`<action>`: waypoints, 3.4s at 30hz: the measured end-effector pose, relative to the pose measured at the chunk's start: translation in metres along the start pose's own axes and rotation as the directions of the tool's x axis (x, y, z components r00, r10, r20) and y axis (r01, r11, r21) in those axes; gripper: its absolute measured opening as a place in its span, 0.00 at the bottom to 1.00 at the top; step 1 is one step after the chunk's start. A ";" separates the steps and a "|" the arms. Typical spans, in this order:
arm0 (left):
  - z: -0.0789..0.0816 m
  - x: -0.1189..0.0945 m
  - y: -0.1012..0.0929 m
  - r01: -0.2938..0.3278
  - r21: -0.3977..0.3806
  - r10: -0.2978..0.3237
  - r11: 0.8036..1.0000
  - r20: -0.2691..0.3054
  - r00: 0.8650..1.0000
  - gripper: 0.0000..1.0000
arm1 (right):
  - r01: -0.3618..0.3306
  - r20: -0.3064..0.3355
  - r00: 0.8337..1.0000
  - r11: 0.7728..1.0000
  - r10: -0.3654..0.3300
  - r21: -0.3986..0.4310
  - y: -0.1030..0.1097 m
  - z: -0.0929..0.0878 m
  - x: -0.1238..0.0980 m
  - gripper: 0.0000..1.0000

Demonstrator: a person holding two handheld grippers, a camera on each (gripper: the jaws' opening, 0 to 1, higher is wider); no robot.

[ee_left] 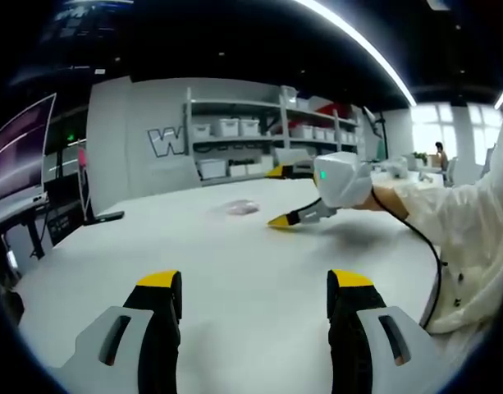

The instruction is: Open the resealable bag by pulling the two sides of the seal apart until the entire bag opening is separated and visibly accessible.

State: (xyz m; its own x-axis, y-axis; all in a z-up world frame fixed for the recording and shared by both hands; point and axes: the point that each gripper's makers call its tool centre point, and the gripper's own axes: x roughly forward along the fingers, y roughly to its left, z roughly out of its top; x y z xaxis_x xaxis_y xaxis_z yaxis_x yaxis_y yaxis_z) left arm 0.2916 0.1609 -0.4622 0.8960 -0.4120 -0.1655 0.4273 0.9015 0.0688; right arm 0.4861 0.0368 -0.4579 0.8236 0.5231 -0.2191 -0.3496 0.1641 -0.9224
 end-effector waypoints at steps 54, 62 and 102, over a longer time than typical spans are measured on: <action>0.001 -0.003 0.007 -0.013 -0.007 0.013 1.000 0.005 1.000 0.72 | 0.031 -0.004 1.000 0.999 -0.031 0.033 -0.006 0.004 0.026 0.56; 0.001 -0.003 0.009 -0.016 -0.007 0.016 1.000 0.003 1.000 0.72 | 0.032 -0.005 0.999 0.999 -0.032 0.035 -0.005 0.003 0.030 0.55; -0.004 -0.006 0.015 -0.027 -0.023 0.027 0.999 -0.004 1.000 0.72 | 0.042 -0.007 0.999 0.998 -0.042 0.038 -0.008 0.006 0.045 0.54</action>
State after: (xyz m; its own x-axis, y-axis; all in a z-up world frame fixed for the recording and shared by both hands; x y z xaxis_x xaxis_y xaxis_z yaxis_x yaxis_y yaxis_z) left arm 0.2918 0.1777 -0.4643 0.9068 -0.3866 -0.1679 0.3997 0.9152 0.0511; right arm 0.5233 0.0638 -0.4582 0.8407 0.5100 -0.1822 -0.3311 0.2179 -0.9181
